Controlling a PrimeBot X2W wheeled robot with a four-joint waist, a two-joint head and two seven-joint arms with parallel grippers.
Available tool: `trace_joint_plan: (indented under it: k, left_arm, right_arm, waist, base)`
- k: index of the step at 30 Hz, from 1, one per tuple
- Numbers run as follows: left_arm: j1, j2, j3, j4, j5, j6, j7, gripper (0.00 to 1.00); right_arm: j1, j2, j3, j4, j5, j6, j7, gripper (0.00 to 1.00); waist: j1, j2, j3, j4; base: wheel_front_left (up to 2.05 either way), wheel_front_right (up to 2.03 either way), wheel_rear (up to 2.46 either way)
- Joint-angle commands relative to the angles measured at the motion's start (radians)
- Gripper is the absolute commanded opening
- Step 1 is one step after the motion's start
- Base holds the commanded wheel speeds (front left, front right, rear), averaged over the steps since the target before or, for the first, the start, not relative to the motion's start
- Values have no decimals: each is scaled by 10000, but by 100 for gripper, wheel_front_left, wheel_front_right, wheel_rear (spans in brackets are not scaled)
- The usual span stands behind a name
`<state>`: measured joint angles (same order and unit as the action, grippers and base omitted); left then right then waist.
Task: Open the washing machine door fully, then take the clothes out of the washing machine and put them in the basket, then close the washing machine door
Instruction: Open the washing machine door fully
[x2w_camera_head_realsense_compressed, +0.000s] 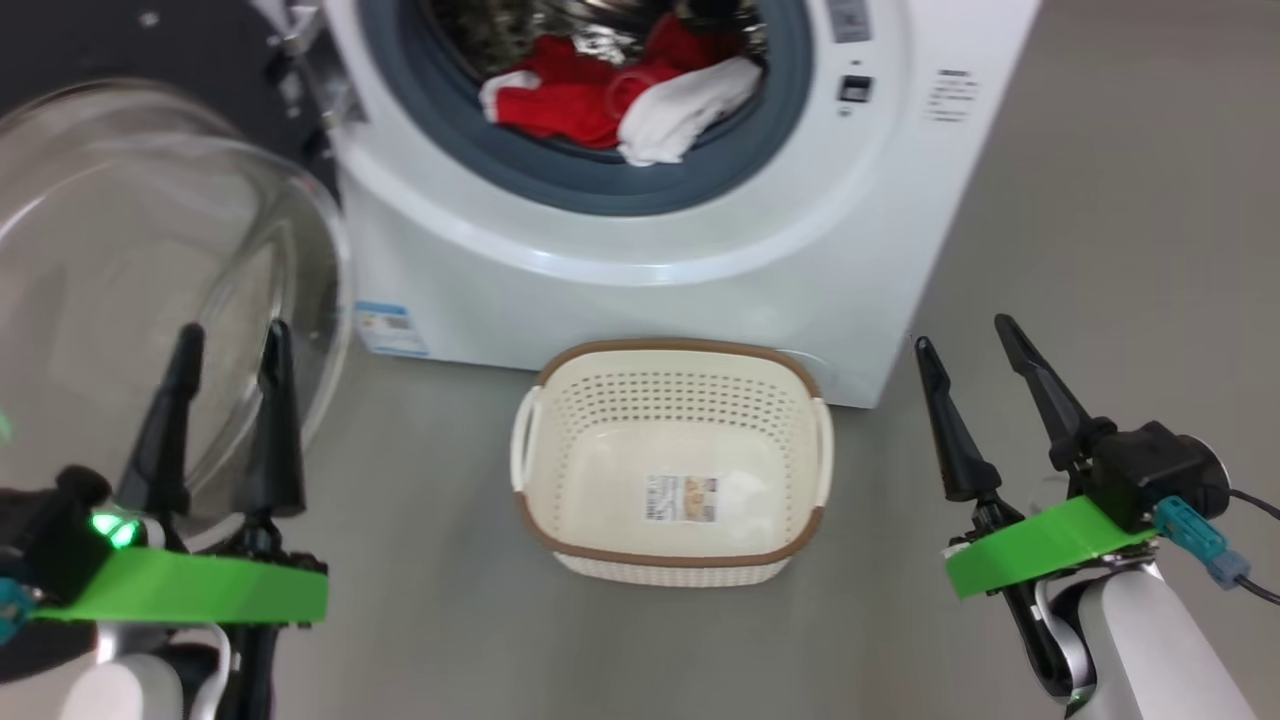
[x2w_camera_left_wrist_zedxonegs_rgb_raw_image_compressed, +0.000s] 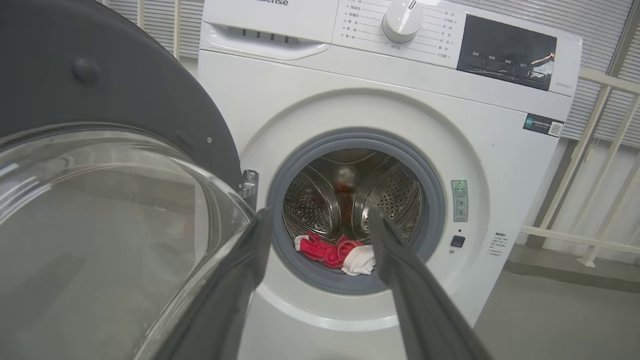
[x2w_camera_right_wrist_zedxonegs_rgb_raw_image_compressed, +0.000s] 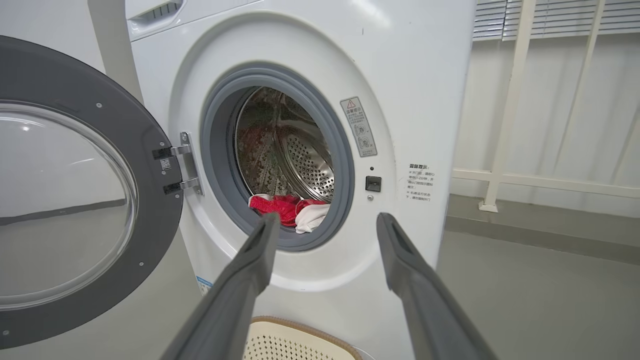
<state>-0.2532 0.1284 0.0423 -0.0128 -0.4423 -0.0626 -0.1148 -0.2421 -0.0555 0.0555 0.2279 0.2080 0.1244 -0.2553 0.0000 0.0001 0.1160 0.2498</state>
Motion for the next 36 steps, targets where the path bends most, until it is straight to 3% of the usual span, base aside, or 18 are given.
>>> trace_joint_plan:
  k: [1,16,25,36]
  left_arm:
    - [63,221,282,-263,-104,-77,39,100]
    - [826,717,-82,921,11,-426,-631,100]
    - [1173,1073,-320,1480,281,-516,-1016,100]
    - [1960,875,-182,1679,429,-456,-1386,100]
  right_arm:
    - [118,53,166,-327,-138,63,-62,100]
    - [749,53,-191,-441,-273,63,-64,100]
    - [1050,53,-170,-601,-117,63,-64,100]
    - [1709,53,161,-751,5,63,-64,100]
  waist:
    - [0,-1,-118,-639]
    - [0,-1,-461,-2365]
    - [0,-1,-646,-2849]
    - [0,-1,-1171,-3218]
  base:
    - [0,0,0]
    - [0,0,0]
    - [0,0,0]
    - [0,0,0]
